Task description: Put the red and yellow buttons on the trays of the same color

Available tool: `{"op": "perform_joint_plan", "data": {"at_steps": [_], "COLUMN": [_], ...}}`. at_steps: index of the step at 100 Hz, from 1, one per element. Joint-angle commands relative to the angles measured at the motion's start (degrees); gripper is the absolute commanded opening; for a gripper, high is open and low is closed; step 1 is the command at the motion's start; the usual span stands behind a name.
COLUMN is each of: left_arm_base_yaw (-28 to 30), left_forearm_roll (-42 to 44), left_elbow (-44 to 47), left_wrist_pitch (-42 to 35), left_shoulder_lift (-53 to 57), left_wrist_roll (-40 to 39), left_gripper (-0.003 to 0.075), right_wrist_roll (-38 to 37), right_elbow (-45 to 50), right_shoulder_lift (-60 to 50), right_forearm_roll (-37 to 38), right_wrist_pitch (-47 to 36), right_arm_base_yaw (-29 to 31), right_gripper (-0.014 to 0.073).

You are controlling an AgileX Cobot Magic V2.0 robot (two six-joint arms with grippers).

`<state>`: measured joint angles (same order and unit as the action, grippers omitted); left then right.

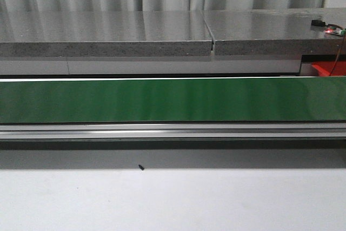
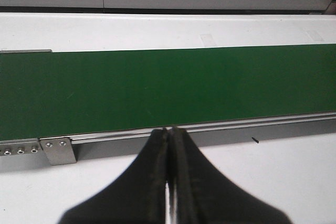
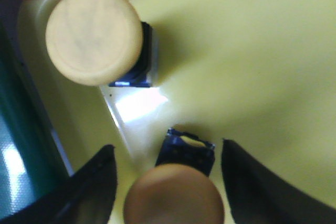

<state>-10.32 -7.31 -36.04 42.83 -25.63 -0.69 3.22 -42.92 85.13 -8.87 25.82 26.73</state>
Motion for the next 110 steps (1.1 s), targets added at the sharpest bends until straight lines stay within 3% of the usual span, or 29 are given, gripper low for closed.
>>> {"op": "perform_joint_plan", "data": {"at_steps": [1,51,61,81,110], "left_arm_base_yaw": [-0.43,-0.43,-0.43,-0.43,-0.43], "left_forearm_roll": [-0.97,-0.97,-0.97,-0.97,-0.97], "left_elbow": [-1.61,-1.61,-1.61,-1.61,-1.61], "left_wrist_pitch": [-3.88,-3.88,-3.88,-3.88,-3.88], "left_shoulder_lift": [-0.26,-0.26,-0.26,-0.26,-0.26], "left_wrist_roll": [-0.31,-0.31,-0.31,-0.31,-0.31], "left_gripper": [-0.0019,-0.0019,-0.0019,-0.0018,-0.0019], "right_wrist_roll": [0.07,0.65,2.78,3.97,6.81], "right_elbow": [-1.15,-1.42,-1.42,-1.47,-1.47], "right_shoulder_lift": [-1.93,-14.4,-17.89,-21.81,-23.88], "right_forearm_roll": [-0.26,5.57,5.57,5.57,5.58], "right_wrist_pitch": [-1.72,-0.54,-0.54,0.08,-0.18], "right_arm_base_yaw": [0.06,-1.37,-4.36,-11.35,-20.78], "right_gripper": [0.0577,0.0553,0.0431,-0.0077,-0.0063]}}
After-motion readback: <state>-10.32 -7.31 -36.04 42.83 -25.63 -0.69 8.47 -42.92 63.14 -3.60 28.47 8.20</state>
